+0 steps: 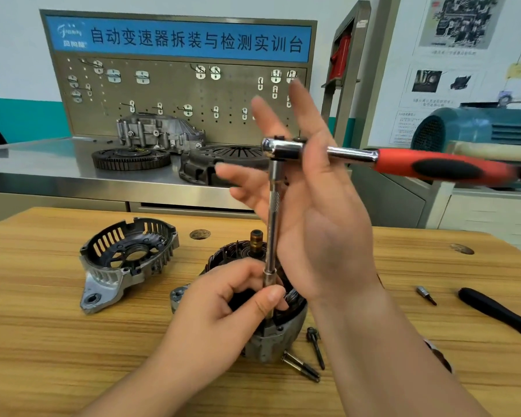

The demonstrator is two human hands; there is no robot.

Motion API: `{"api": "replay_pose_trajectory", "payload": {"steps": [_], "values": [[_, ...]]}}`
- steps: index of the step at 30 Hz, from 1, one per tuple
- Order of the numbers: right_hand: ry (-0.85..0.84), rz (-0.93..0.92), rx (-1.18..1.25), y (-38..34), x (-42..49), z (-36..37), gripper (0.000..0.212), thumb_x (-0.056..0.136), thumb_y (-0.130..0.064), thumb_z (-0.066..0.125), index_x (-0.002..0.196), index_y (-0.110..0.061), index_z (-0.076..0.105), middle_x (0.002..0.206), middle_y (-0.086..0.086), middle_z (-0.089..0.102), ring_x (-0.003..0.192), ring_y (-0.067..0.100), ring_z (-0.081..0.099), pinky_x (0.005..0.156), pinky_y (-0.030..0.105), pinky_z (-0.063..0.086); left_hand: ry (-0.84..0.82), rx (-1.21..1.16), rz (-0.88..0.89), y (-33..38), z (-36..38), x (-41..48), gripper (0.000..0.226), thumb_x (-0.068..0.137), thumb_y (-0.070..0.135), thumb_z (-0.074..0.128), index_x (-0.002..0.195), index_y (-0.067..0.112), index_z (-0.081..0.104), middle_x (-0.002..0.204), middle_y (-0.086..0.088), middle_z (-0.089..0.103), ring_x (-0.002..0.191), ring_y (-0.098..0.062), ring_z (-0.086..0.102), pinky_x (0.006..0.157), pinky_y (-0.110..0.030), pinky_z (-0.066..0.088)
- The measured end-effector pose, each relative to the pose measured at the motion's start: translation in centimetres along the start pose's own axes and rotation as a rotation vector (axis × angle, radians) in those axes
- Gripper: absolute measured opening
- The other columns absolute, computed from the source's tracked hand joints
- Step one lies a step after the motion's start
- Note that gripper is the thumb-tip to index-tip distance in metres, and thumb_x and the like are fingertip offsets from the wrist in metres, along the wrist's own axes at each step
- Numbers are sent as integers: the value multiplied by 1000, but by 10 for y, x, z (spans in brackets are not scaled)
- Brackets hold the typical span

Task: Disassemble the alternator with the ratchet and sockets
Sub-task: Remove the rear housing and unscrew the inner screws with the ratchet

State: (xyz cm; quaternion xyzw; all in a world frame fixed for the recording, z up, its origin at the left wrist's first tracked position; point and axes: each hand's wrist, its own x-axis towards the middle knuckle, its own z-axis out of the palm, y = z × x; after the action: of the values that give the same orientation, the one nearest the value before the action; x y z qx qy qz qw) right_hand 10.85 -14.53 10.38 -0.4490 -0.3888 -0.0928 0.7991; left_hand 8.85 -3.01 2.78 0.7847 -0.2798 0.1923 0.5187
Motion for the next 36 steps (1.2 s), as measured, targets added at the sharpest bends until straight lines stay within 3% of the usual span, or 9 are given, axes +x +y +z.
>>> {"api": "replay_pose_trajectory", "payload": {"steps": [3,6,10,13,20,24,29,32,36], "values": [[19,121,29,2,-1,-5,56,96,-52,22,139,-20,39,109,1,72,76,20,70,78,31,55,-19,1,40,1,0,0,31,86,45,47,86,24,69,83,12,72,86,-12,68,78,-29,50],[31,109,49,4,-3,-1,59,89,-52,36,140,-21,40,107,3,72,77,18,69,69,29,55,-13,-3,40,-1,1,0,31,84,45,48,82,22,67,79,13,71,82,-15,67,77,-35,50],[35,-43,-70,4,-3,4,33,93,-24,48,124,-33,54,127,2,63,96,18,64,69,28,52,22,-41,10,-2,0,0,30,80,45,52,80,19,67,75,10,71,79,-11,67,72,-20,48],[10,-54,-102,3,-3,6,30,89,-31,52,119,-30,56,131,-5,59,90,19,67,69,29,52,23,-20,25,-3,0,0,26,82,43,52,81,22,67,75,12,71,78,-5,66,69,-10,45],[16,129,42,5,-6,2,52,91,-55,27,121,-23,55,107,3,73,63,16,69,59,26,52,-13,-10,81,-2,1,1,28,88,40,48,85,22,69,80,12,71,79,-6,66,71,-14,45],[45,13,-68,4,-6,7,32,89,-41,47,118,-31,59,123,0,67,80,15,68,57,23,53,2,10,47,-3,-1,0,33,82,45,49,79,19,69,76,11,71,79,-12,67,75,-25,48],[59,-88,-88,2,-4,7,30,88,-31,55,117,-30,59,127,-2,63,82,18,69,58,22,53,30,-9,9,-2,-1,0,29,79,47,54,78,21,69,74,10,71,77,-7,67,70,-14,47],[40,37,25,1,-4,6,46,85,-50,43,120,-23,57,114,2,70,69,18,69,57,24,52,7,-7,27,-2,-1,-1,29,84,45,51,80,23,69,75,8,71,77,-11,67,71,-19,47],[33,128,49,0,-3,-1,51,95,-51,28,123,-18,56,100,2,73,66,15,68,56,22,51,-20,45,67,-2,0,0,29,88,43,45,83,27,69,81,13,71,82,-13,66,79,-30,47]]}}
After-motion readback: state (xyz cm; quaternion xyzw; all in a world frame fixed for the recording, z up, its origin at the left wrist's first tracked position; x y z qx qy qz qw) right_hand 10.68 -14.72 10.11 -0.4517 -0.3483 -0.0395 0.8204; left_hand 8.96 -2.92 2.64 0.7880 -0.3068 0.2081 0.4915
